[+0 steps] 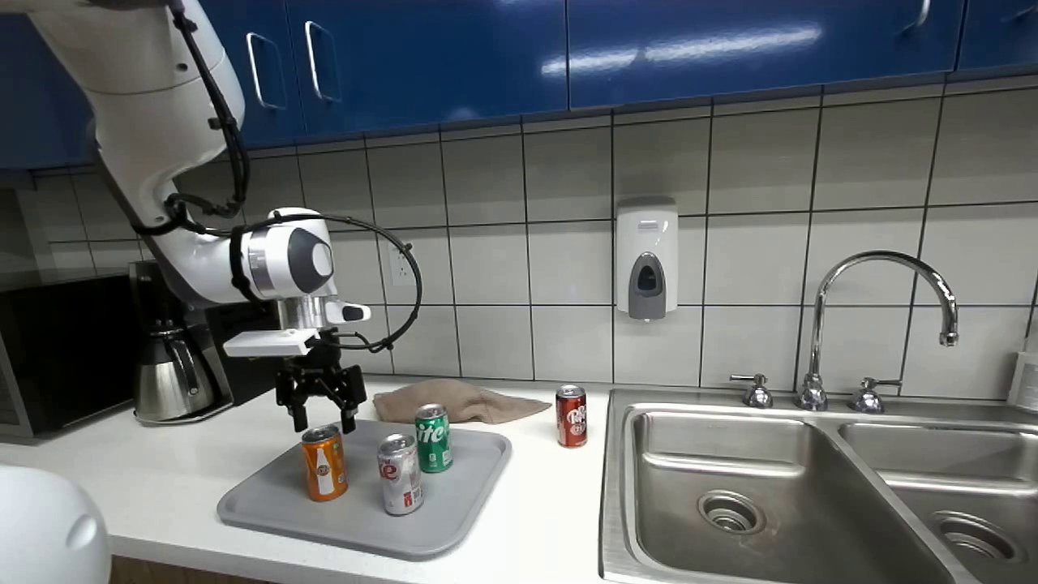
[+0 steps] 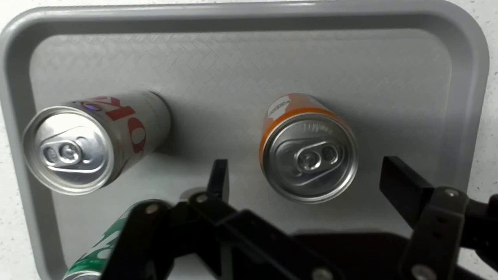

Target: Remove the orange, grey and green cans from the tray

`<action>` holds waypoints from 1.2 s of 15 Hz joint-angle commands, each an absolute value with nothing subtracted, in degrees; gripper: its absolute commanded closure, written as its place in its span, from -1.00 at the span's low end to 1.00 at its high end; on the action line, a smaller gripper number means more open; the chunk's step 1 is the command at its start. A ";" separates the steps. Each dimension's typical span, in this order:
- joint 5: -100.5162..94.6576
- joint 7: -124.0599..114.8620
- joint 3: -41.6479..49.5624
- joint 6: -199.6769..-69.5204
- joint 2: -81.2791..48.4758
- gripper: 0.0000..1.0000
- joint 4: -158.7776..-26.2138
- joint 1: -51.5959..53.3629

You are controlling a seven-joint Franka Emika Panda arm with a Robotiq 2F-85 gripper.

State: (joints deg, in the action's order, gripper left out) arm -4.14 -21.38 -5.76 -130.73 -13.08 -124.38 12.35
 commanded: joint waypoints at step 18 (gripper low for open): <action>-2.21 -20.49 -5.50 -138.19 -12.76 -1.00 -129.96 11.76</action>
State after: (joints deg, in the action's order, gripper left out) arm -3.21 -20.83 -5.29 -137.22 -14.62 -127.83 12.23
